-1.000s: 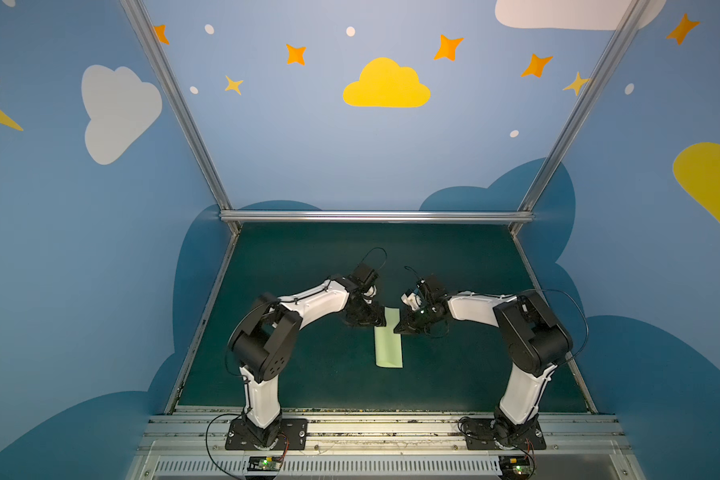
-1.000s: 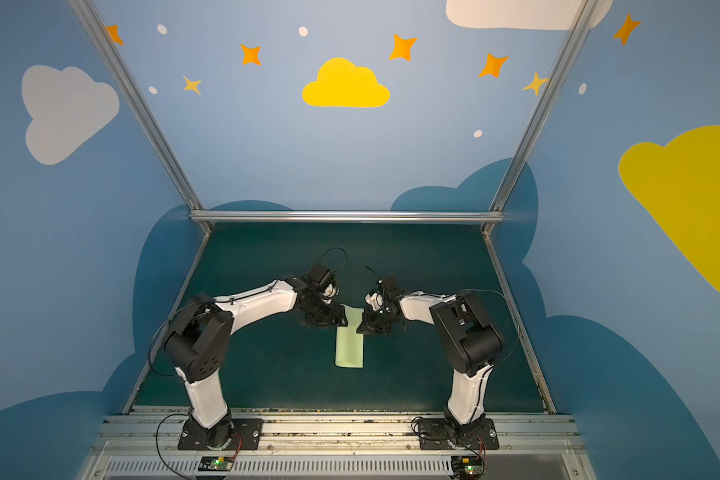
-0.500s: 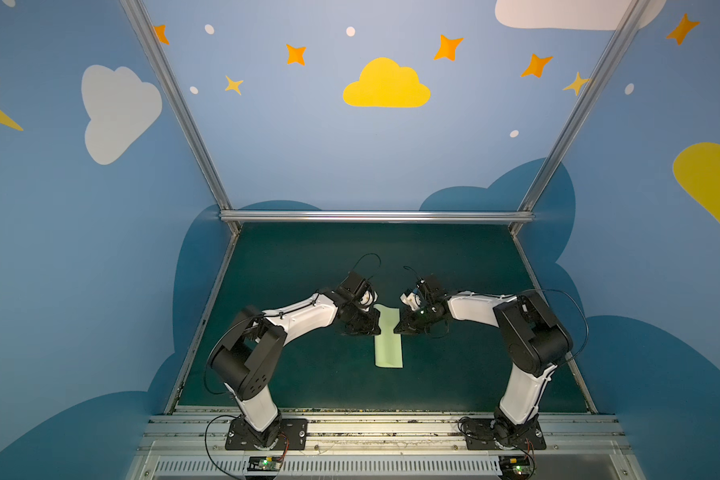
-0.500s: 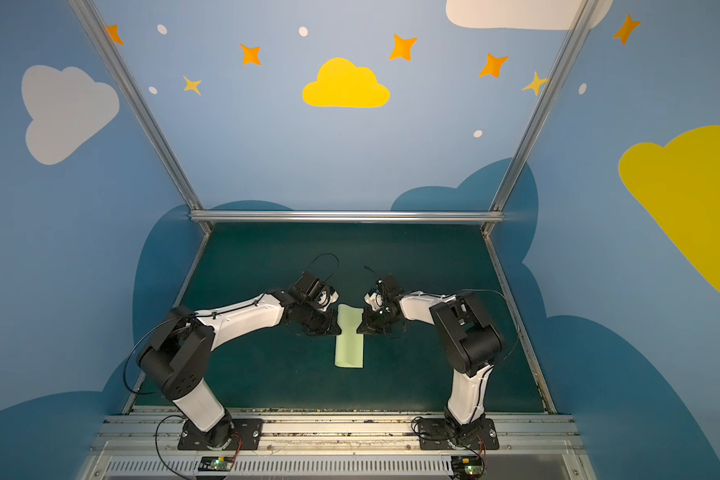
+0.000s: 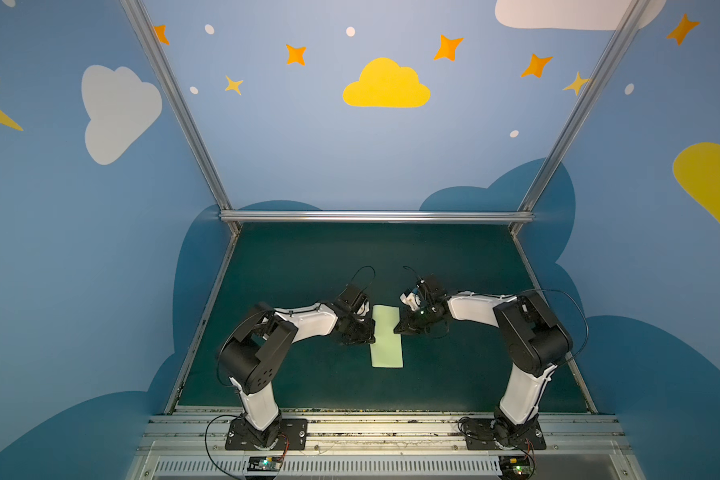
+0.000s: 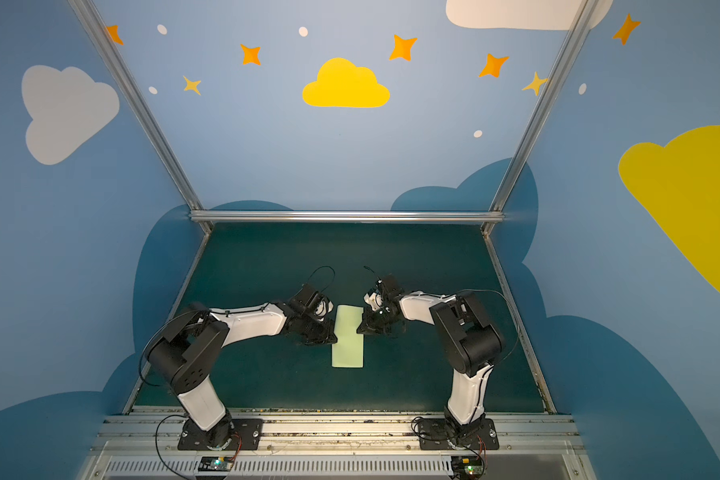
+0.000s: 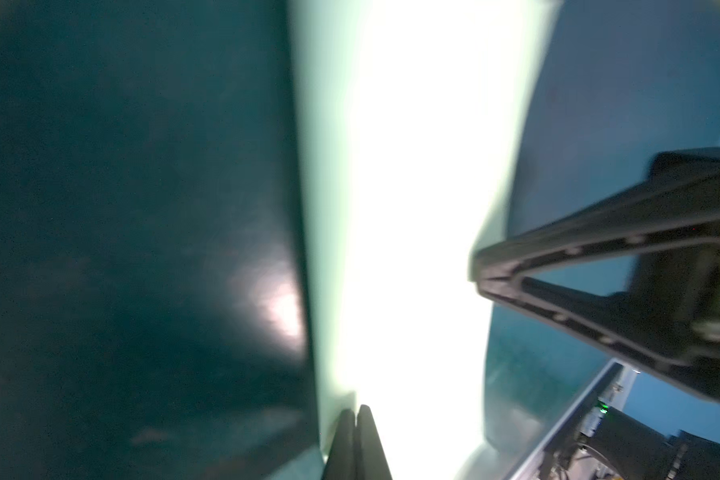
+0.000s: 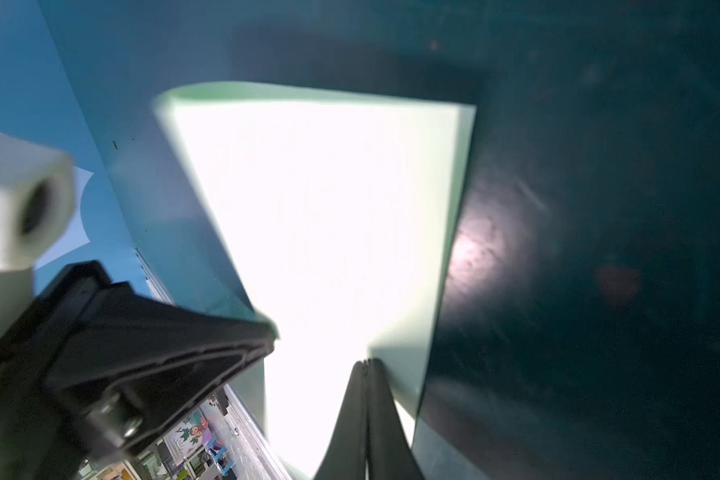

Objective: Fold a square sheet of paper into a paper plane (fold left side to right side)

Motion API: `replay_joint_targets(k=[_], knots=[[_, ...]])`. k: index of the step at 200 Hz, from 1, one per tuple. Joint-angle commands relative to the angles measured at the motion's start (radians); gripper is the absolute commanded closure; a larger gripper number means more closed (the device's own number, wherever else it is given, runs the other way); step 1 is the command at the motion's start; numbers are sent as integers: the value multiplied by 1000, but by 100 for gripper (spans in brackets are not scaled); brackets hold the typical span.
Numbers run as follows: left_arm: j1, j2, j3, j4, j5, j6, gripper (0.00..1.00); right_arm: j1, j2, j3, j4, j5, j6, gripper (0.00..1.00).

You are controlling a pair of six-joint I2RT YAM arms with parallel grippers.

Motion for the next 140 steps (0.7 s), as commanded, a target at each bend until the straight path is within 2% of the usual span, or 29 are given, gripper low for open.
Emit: replay_joint_targets(k=[1, 64, 91, 118, 140], knots=[[5, 22, -29, 27, -60, -26, 96, 10, 84, -43, -118, 176, -21, 100], [7, -72, 92, -80, -32, 52, 96, 10, 95, -43, -120, 176, -33, 100], [7, -3, 196, -160, -30, 115, 96, 11, 102, -43, -120, 175, -35, 100], [9, 63, 232, -152, 7, 134, 96, 11, 106, -47, -114, 175, -36, 100], [7, 86, 229, -133, -19, 141, 96, 11, 106, -51, -113, 175, -35, 100]])
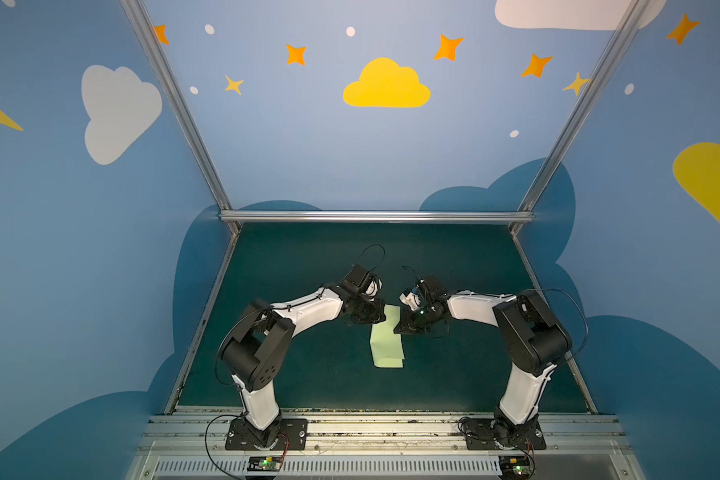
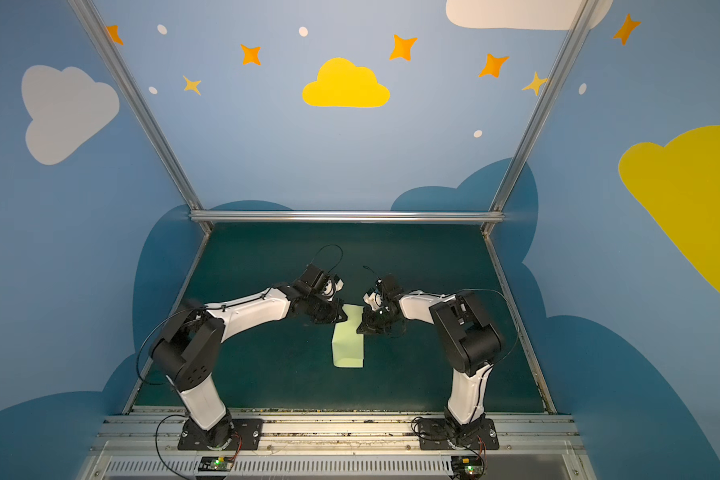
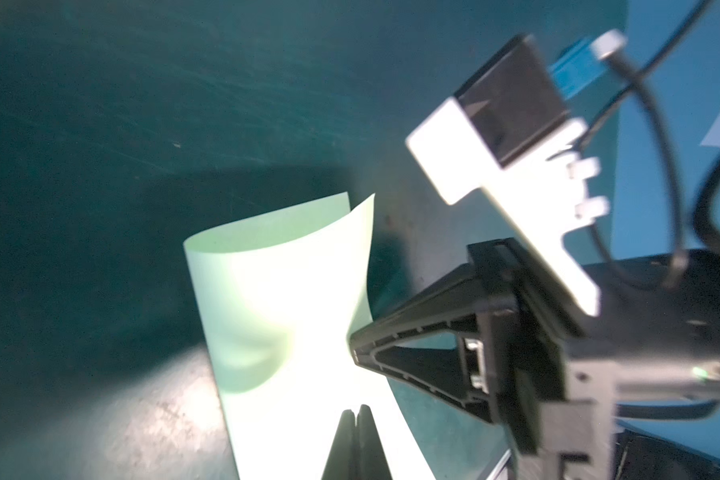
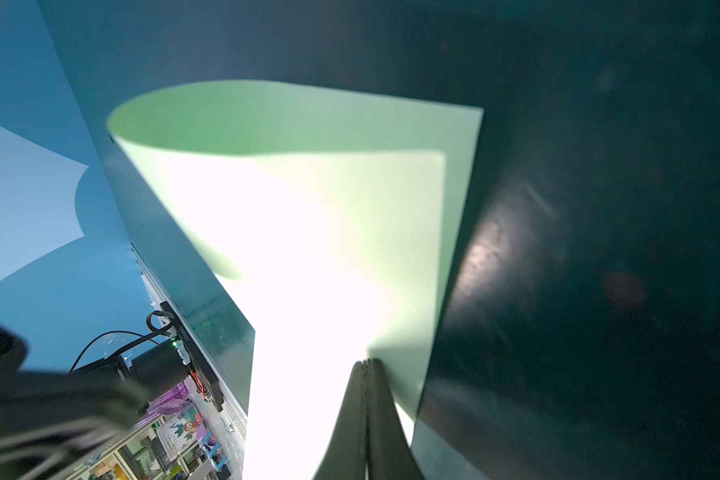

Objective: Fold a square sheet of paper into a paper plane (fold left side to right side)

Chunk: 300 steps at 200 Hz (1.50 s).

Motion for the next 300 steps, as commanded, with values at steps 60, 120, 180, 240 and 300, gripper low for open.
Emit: replay_joint_targets(k=[60, 120, 180, 240, 300], knots=[[49, 60, -121, 37, -134, 8, 96, 11, 99, -60, -105, 176, -12, 100], [87, -5, -235, 108, -155, -32, 96, 11, 103, -60, -107, 180, -16, 100], [78, -64, -102, 97, -76, 24, 96, 12, 115, -58, -109, 183, -16, 100], [41, 125, 36, 110, -1, 63, 96, 11, 125, -50, -122, 194, -17, 100], [105, 154, -67, 177, -108, 4, 96, 11, 126, -51, -127, 204, -22, 100]])
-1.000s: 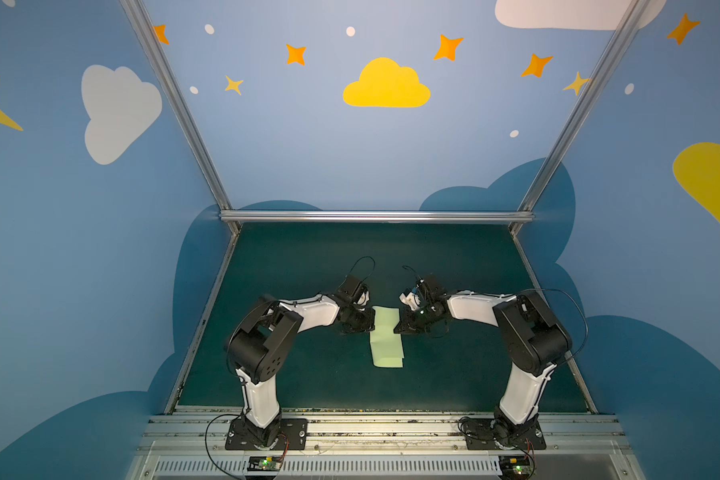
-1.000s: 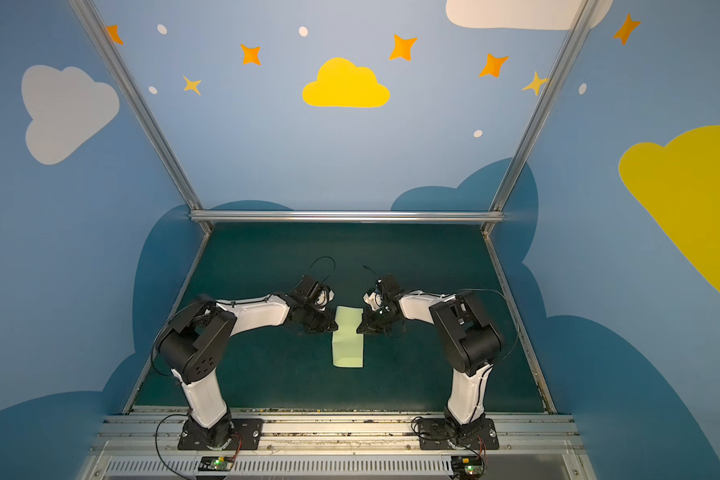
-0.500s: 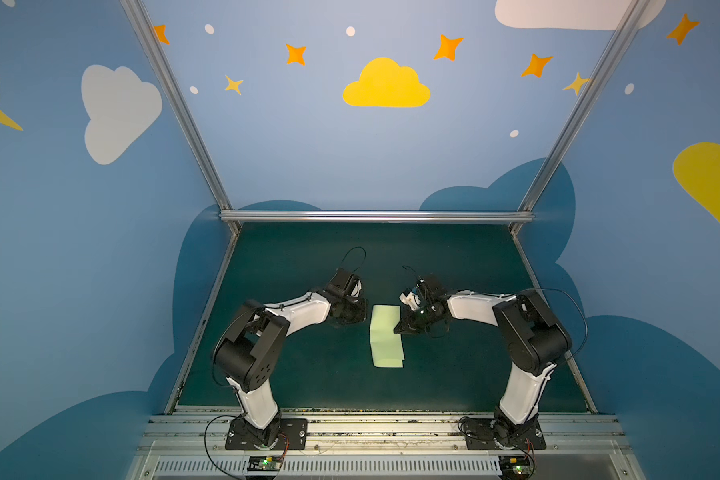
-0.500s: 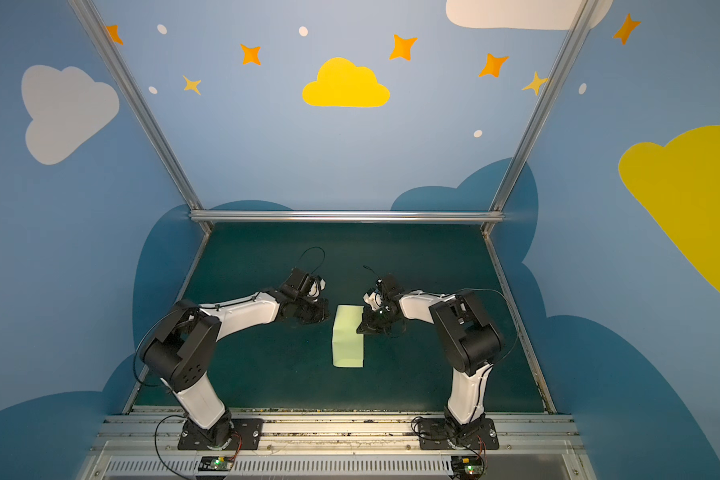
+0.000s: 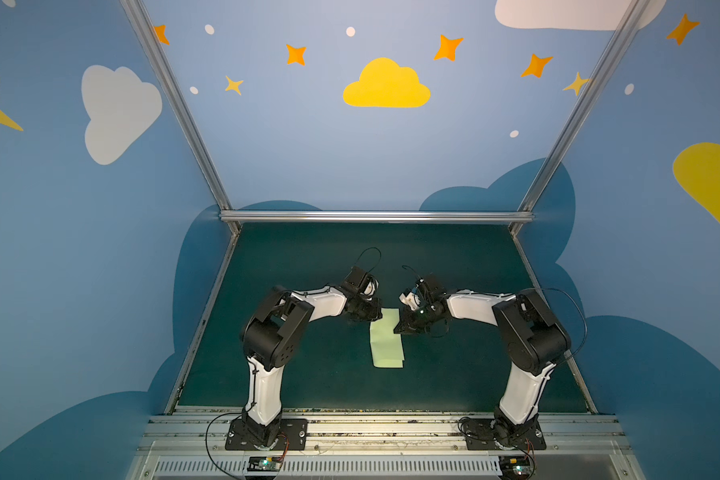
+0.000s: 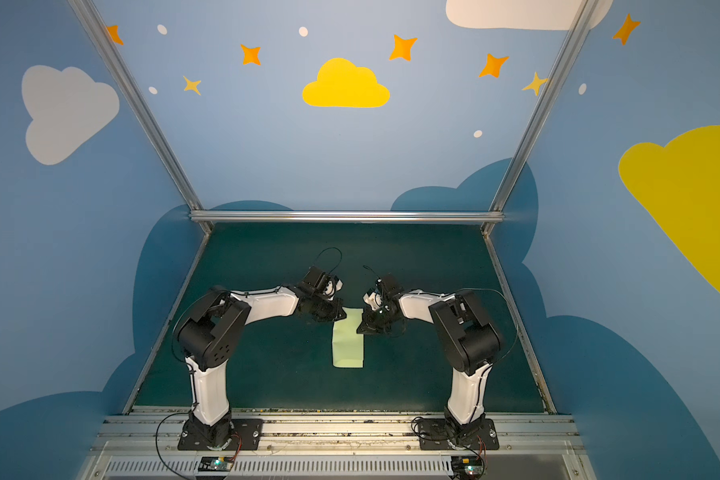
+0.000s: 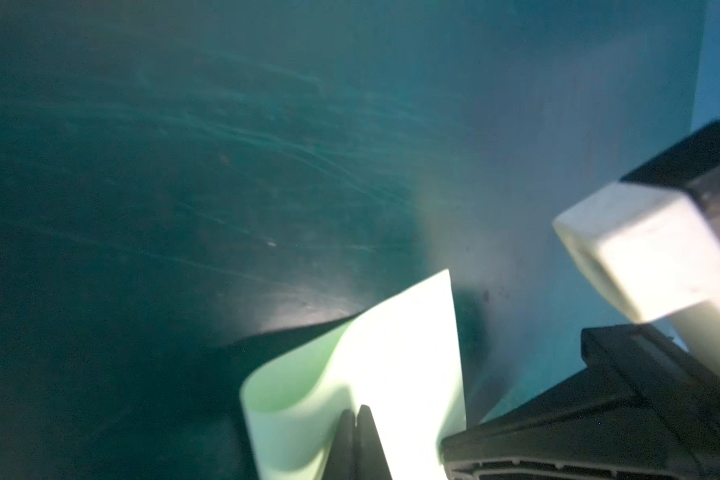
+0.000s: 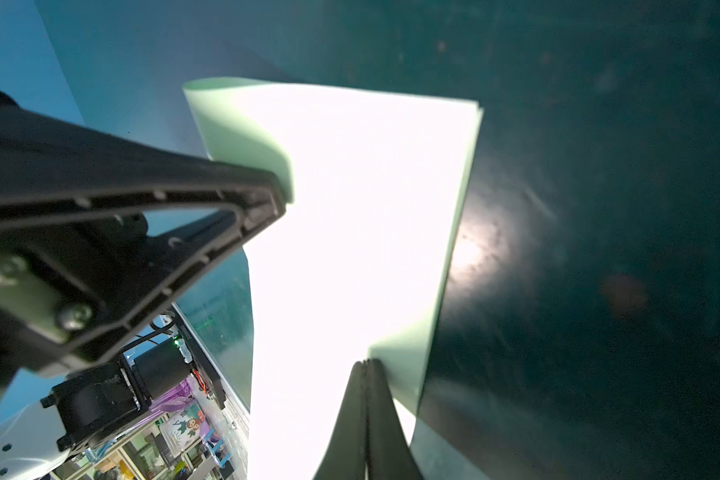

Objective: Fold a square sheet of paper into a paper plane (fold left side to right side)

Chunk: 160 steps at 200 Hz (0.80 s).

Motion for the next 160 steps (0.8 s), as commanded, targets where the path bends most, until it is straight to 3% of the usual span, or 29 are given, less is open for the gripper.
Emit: replay_joint_targets(k=[1, 72, 105, 123, 160], knots=[[42, -2, -69, 6, -84, -26, 96, 13, 112, -62, -110, 209, -18, 100], [158, -55, -239, 51, -118, -55, 96, 12, 120, -62, -106, 209, -20, 100], [164, -205, -247, -12, -100, -39, 96, 12, 126, -59, -105, 209, -20, 100], [129, -323, -271, -35, -74, -64, 96, 11, 127, -62, -103, 210, -20, 100], [-54, -421, -299, -35, -57, -135, 96, 10, 144, -60, -104, 220, -24, 100]])
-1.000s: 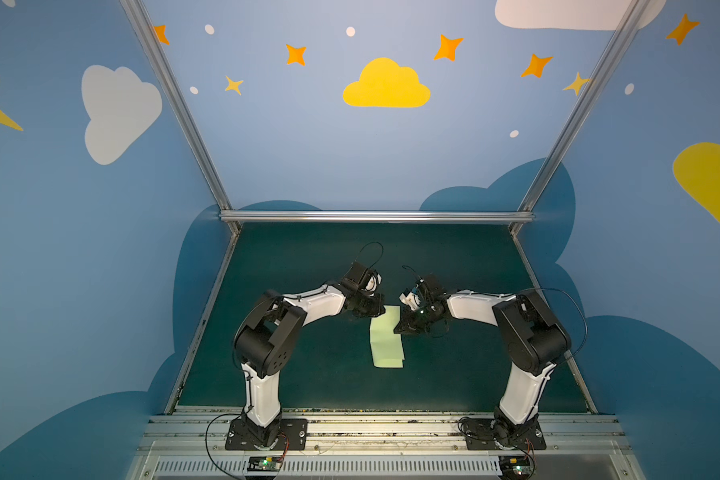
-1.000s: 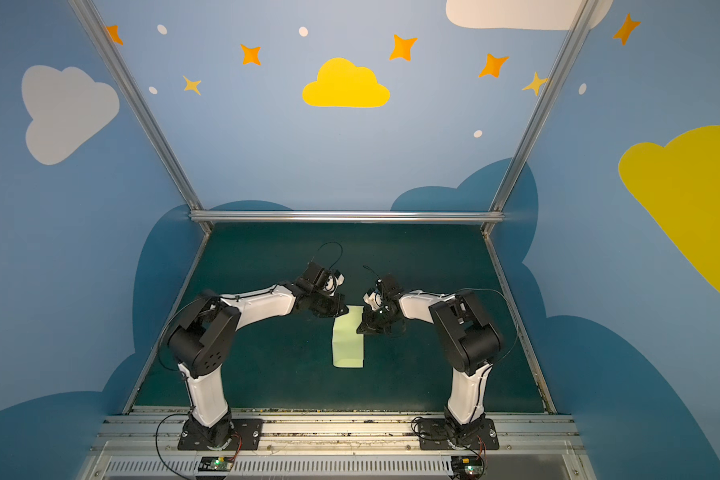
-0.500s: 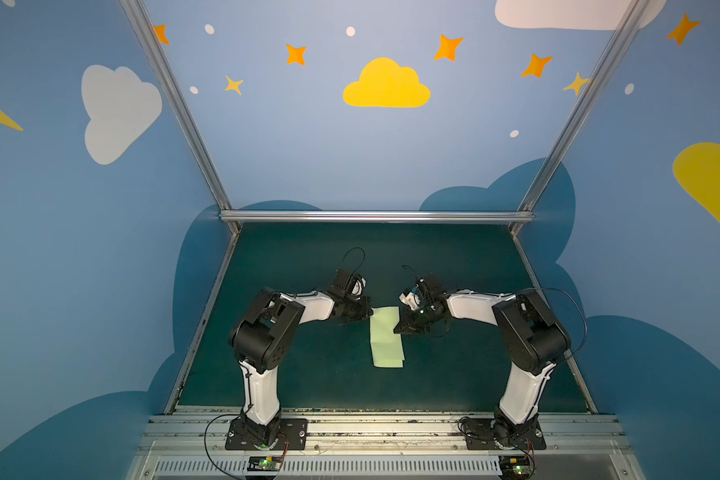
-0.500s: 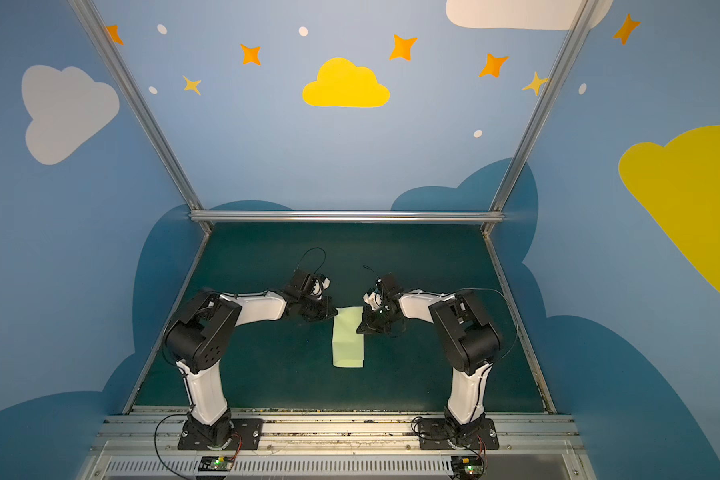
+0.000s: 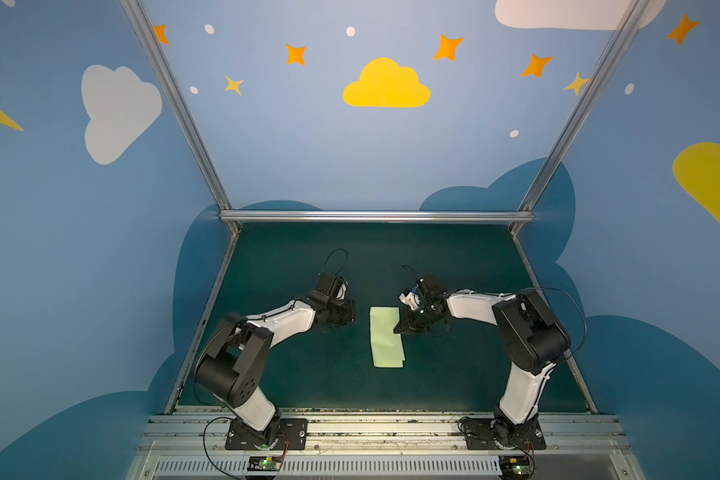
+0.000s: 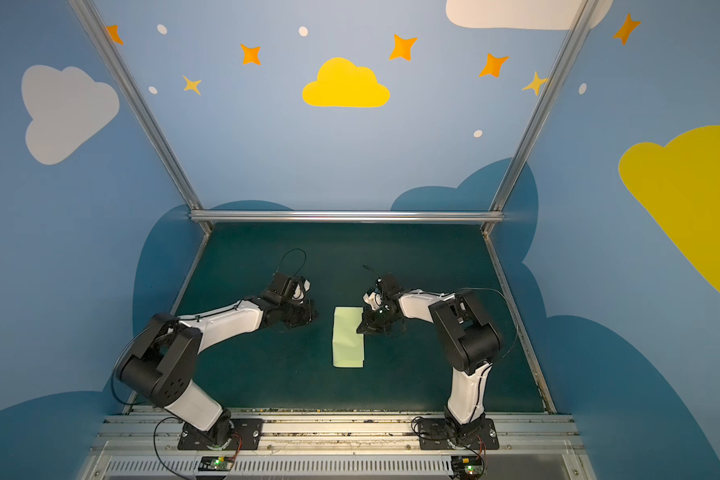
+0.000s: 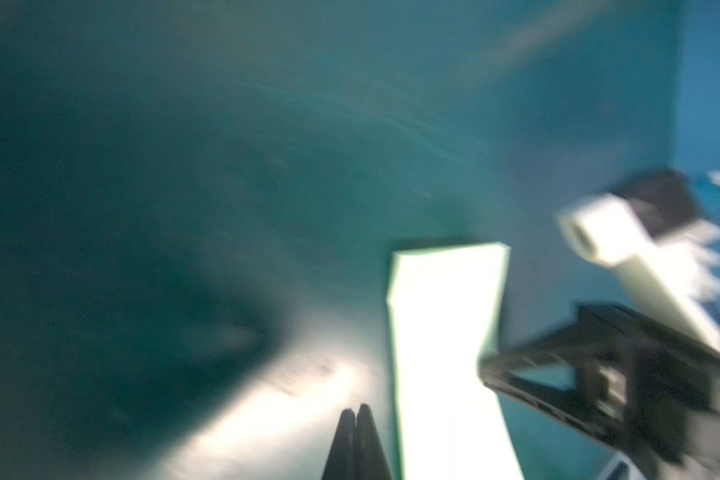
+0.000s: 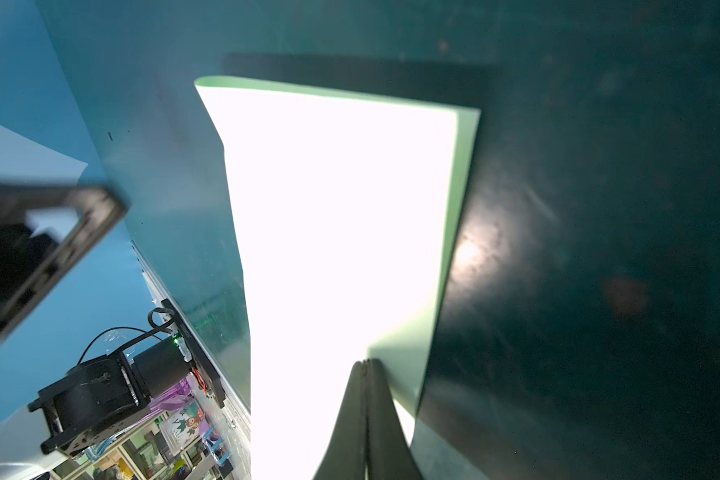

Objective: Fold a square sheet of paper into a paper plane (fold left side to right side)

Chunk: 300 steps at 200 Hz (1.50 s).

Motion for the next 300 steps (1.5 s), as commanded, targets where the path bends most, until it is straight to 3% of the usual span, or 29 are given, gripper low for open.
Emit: replay_joint_targets(k=[1, 37, 82, 137, 197, 254, 300], knots=[[-104, -36, -18, -25, 12, -56, 96, 11, 135, -62, -102, 223, -18, 100], [-234, -12, -73, 80, -4, -150, 96, 9, 151, -60, -103, 230, -18, 100], [-320, 12, -186, 188, -48, -240, 96, 5, 156, -57, -115, 238, -20, 100], [-333, -73, -385, 268, -147, -338, 96, -2, 161, -46, -129, 243, -31, 100], [-311, -166, -435, 152, -244, -332, 96, -4, 161, -34, -135, 244, -47, 100], [-253, -344, -269, -58, -271, -218, 96, -8, 172, 46, -221, 309, -141, 100], [-164, -163, -27, -78, -118, -76, 96, -12, 175, 109, -274, 338, -182, 100]])
